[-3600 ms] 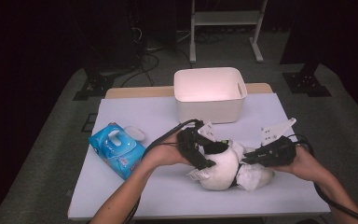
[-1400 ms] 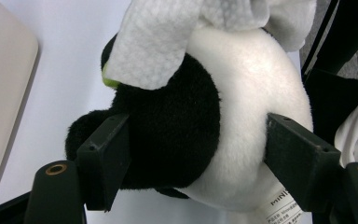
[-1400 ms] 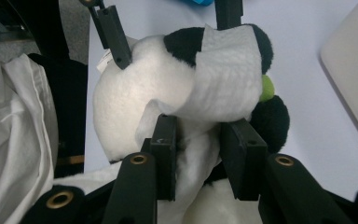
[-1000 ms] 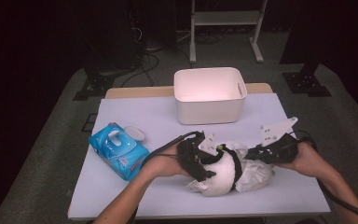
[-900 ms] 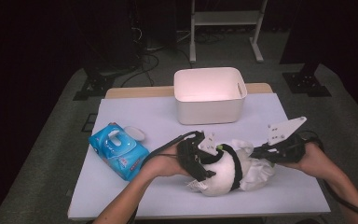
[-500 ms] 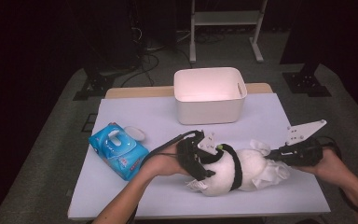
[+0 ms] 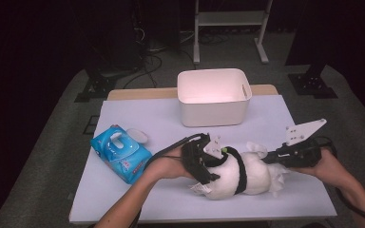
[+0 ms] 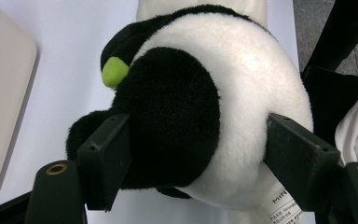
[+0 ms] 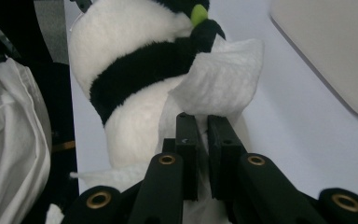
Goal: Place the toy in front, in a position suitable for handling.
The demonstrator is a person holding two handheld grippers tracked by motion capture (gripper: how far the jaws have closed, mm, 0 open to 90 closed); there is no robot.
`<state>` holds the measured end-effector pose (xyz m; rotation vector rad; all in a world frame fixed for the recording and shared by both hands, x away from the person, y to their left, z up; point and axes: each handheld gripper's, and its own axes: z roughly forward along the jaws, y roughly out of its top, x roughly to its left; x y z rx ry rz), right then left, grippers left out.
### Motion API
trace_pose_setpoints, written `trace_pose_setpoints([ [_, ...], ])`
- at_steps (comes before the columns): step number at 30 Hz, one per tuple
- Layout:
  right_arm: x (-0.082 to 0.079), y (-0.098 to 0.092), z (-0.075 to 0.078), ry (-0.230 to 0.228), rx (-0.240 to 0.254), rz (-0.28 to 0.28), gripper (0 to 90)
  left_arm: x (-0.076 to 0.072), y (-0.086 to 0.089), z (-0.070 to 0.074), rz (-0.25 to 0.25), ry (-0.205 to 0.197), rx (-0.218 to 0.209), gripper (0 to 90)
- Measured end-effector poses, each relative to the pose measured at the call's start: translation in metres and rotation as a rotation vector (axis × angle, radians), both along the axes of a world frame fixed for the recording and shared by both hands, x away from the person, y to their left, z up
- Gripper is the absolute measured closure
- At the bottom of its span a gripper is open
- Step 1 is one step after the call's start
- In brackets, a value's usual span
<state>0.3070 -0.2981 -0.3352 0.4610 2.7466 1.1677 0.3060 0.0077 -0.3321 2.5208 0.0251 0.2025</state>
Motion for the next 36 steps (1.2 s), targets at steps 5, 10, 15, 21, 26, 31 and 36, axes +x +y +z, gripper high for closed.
trace_pose_setpoints([
  [5,0.001,0.020,0.003,-0.006,0.004,0.052,83.0,-0.001,0.000,0.000,-0.003,-0.002,-0.004,25.2],
  [10,0.000,0.050,0.001,-0.003,-0.034,0.132,82.1,-0.002,-0.001,0.000,-0.004,-0.004,-0.005,25.2],
  [15,0.002,0.062,-0.002,0.016,-0.044,0.155,78.0,-0.001,0.002,-0.001,0.000,0.004,-0.016,25.1],
  [21,-0.001,0.059,0.004,0.001,-0.047,0.153,72.0,-0.001,0.000,-0.001,-0.004,0.001,-0.012,25.2],
  [26,-0.003,0.054,0.009,0.000,-0.035,0.140,68.0,-0.001,0.001,-0.001,-0.003,0.003,-0.012,25.2],
  [31,-0.004,0.046,0.015,-0.012,-0.020,0.139,66.1,-0.001,0.000,-0.001,-0.004,0.007,-0.008,25.2],
  [36,-0.011,0.037,0.021,-0.021,-0.016,0.141,66.0,0.001,0.001,-0.001,-0.002,0.013,-0.012,25.2],
])
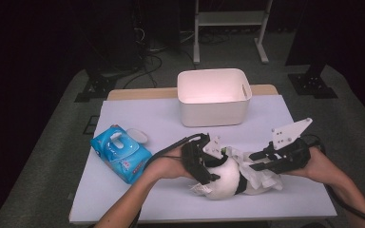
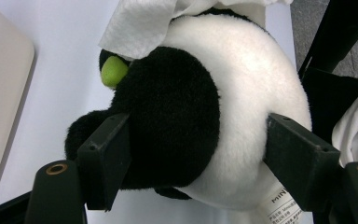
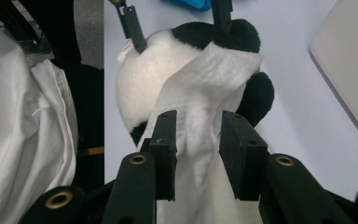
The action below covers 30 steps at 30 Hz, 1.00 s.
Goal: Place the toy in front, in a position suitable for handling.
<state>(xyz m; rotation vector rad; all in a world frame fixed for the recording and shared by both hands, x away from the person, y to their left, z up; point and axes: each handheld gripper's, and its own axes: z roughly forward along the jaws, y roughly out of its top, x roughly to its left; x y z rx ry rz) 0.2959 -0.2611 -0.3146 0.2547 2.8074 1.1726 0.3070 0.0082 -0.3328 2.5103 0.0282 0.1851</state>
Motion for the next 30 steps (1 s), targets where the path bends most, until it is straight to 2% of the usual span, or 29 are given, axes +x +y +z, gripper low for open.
trace_pose_setpoints([
  [3,-0.003,0.000,-0.002,0.000,-0.023,0.005,66.0,0.000,0.000,0.000,0.001,0.001,0.000,25.2],
  [8,-0.003,0.007,-0.014,-0.011,-0.075,0.003,66.2,0.000,0.000,0.000,0.004,0.000,-0.001,25.1],
  [9,-0.002,0.009,-0.016,-0.013,-0.074,0.004,67.0,0.000,0.000,0.000,0.006,0.000,-0.001,25.2],
  [11,-0.002,0.012,-0.019,-0.026,-0.077,-0.003,71.4,0.000,0.000,-0.001,0.008,-0.001,-0.003,25.1],
  [15,-0.004,0.019,-0.021,-0.083,-0.113,-0.014,82.0,-0.001,0.000,-0.001,0.008,-0.001,-0.001,25.2],
  [19,-0.002,0.013,-0.015,-0.089,-0.105,-0.030,83.0,-0.002,0.001,-0.001,0.006,-0.004,-0.003,25.2],
  [26,0.004,-0.008,-0.014,-0.062,-0.058,-0.072,82.9,-0.002,0.002,-0.001,0.004,-0.009,-0.002,25.3],
  [30,0.006,-0.020,-0.014,-0.062,-0.065,-0.096,82.9,-0.002,0.001,-0.001,0.004,-0.009,0.001,25.3],
])
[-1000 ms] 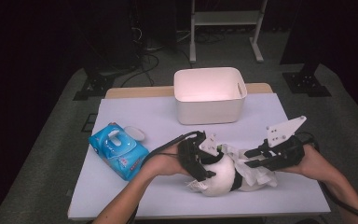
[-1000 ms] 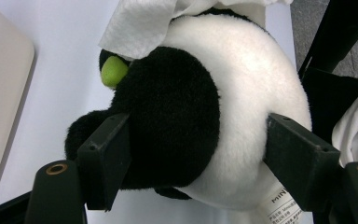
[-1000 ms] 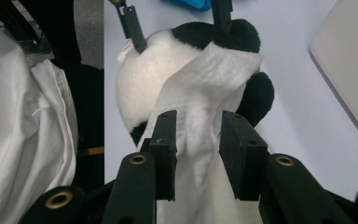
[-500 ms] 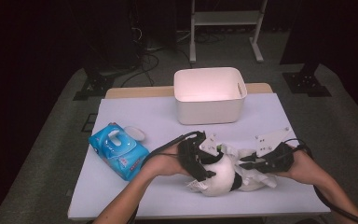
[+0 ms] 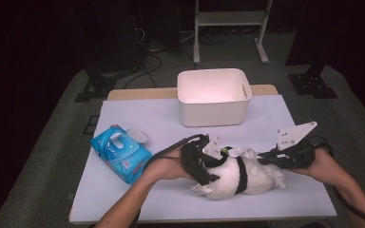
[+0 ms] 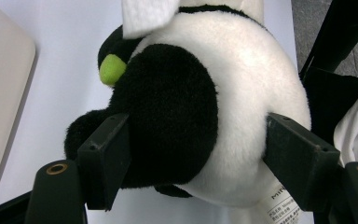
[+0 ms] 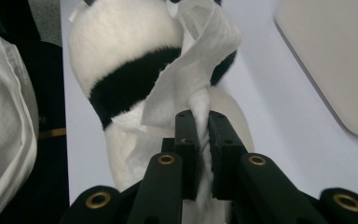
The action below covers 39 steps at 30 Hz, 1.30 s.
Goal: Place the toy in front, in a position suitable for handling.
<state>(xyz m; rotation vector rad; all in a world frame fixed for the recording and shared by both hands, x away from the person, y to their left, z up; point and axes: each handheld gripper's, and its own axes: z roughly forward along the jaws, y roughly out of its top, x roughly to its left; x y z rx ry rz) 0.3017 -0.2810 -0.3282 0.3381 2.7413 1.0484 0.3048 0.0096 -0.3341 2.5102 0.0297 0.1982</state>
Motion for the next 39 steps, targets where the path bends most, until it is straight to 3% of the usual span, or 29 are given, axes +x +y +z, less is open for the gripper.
trace_pose_setpoints([
  [4,0.003,-0.013,-0.003,0.028,0.012,-0.037,82.9,0.000,0.000,0.000,0.001,-0.001,-0.004,25.3],
  [13,0.006,-0.017,-0.012,0.077,0.038,-0.039,83.0,0.002,0.000,0.000,0.001,-0.005,-0.012,25.4],
  [18,0.005,-0.017,-0.015,0.092,0.043,-0.036,83.3,0.004,0.002,-0.001,0.008,-0.013,-0.032,25.5],
  [22,0.002,-0.019,-0.019,0.087,0.048,-0.059,83.7,0.008,0.002,-0.001,0.046,-0.040,-0.070,25.3],
  [26,0.001,-0.024,-0.022,0.095,0.067,-0.077,83.7,0.011,0.002,-0.003,0.058,-0.030,-0.093,25.6],
  [33,0.003,-0.030,-0.019,0.108,0.064,-0.073,83.7,0.009,0.001,-0.003,0.045,-0.027,-0.076,26.1],
  [39,0.001,-0.043,-0.016,0.102,0.012,-0.116,83.6,0.010,0.001,-0.005,0.046,-0.025,-0.076,26.2],
])
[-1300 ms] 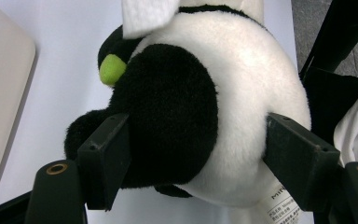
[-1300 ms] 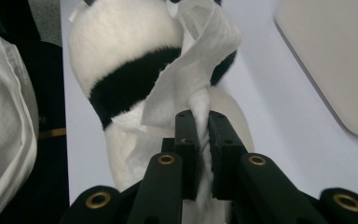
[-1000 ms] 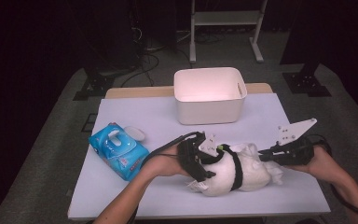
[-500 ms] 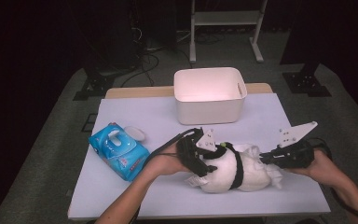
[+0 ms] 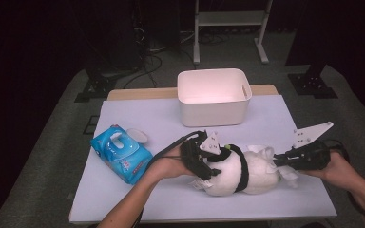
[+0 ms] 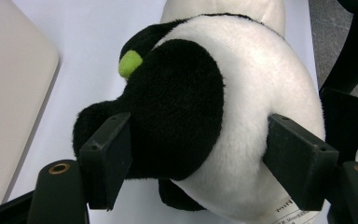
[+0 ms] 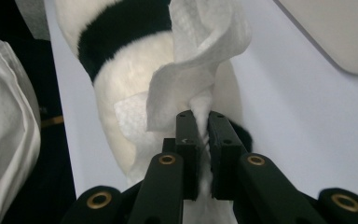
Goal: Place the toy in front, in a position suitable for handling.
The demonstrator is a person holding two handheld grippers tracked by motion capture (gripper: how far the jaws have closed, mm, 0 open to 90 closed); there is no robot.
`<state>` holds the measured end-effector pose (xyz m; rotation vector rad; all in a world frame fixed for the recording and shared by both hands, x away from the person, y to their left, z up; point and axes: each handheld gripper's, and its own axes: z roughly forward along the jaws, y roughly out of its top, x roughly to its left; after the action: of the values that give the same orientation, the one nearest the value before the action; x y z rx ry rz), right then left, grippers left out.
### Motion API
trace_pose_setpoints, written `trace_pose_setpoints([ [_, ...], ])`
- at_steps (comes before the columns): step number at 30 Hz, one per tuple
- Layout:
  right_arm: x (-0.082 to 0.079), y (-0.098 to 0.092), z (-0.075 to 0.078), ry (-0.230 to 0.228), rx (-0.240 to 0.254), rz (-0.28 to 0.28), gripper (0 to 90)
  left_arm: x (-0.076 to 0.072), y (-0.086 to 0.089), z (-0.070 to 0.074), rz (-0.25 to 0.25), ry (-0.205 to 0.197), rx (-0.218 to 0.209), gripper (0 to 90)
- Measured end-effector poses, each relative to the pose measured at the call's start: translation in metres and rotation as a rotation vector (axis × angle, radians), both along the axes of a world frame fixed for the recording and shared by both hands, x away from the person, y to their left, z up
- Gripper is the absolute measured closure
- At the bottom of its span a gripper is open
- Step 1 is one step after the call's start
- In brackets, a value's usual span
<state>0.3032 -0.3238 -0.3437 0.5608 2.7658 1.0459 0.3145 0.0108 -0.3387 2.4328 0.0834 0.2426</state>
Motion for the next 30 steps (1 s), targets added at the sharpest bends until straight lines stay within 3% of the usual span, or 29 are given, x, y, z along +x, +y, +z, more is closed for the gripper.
trace_pose_setpoints([
  [6,0.002,0.005,0.003,-0.019,-0.018,0.006,83.5,0.000,-0.004,0.000,-0.009,-0.009,0.017,26.3],
  [10,0.006,0.022,0.008,-0.034,-0.020,0.047,83.5,-0.001,-0.007,0.001,-0.012,-0.016,0.032,26.4],
  [14,0.010,0.040,0.011,-0.047,-0.008,0.091,83.4,0.001,-0.008,0.000,-0.005,-0.006,0.019,26.8],
  [21,0.014,0.069,0.010,-0.032,-0.033,0.154,83.2,0.005,-0.014,0.000,-0.005,-0.006,0.022,26.9],
  [24,0.017,0.082,0.007,-0.040,-0.067,0.170,83.1,0.007,-0.015,0.000,0.003,-0.007,0.027,26.8],
  [30,0.020,0.077,0.005,-0.028,-0.051,0.160,83.6,0.009,-0.011,0.000,0.004,0.005,-0.012,26.6],
])
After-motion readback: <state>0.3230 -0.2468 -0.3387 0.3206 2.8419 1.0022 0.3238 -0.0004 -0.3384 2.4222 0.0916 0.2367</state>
